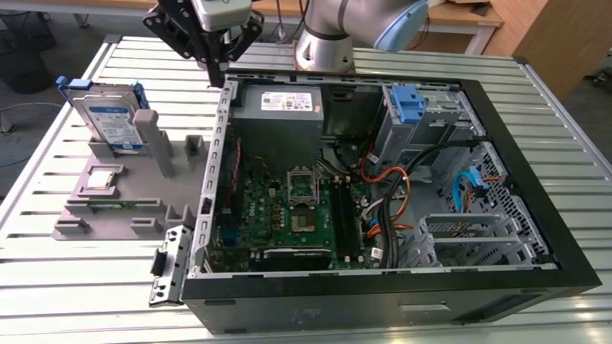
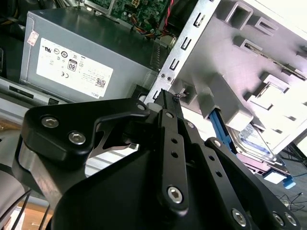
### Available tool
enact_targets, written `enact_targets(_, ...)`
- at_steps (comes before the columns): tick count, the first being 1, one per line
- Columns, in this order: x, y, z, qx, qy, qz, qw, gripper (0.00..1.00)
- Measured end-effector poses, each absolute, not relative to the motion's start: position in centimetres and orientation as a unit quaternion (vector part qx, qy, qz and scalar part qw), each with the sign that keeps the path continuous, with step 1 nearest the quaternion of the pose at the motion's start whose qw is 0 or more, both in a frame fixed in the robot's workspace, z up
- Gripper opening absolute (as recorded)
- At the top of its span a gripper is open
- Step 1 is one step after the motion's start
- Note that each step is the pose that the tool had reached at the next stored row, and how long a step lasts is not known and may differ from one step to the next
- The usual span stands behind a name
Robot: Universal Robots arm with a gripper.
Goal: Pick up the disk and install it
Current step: 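Reach for the disk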
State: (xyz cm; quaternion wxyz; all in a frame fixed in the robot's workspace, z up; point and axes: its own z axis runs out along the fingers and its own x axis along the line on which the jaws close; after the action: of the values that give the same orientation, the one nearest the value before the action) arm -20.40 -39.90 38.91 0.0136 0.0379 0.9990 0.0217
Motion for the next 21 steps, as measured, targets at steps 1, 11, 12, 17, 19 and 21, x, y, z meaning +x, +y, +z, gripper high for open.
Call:
enact_targets(1, -20.5, -39.9, 38.9, 0.038, 0.999, 0.022, 0.014, 0.10)
enact_targets(11, -21.9, -39.9, 38.9, 0.038, 0.999, 0.022, 0.014, 0.10)
enact_targets(12, -22.1, -39.9, 38.9, 0.038, 0.999, 0.022, 0.014, 0.10)
enact_targets(17, -23.1, -39.9, 38.8, 0.038, 0.999, 0.022, 0.015, 0.10)
enact_targets(19, -23.5, -39.9, 38.8, 0.038, 0.999, 0.022, 0.015, 0.10)
enact_targets(21, -23.8, -39.9, 38.8, 0.038, 0.999, 0.022, 0.015, 0.10)
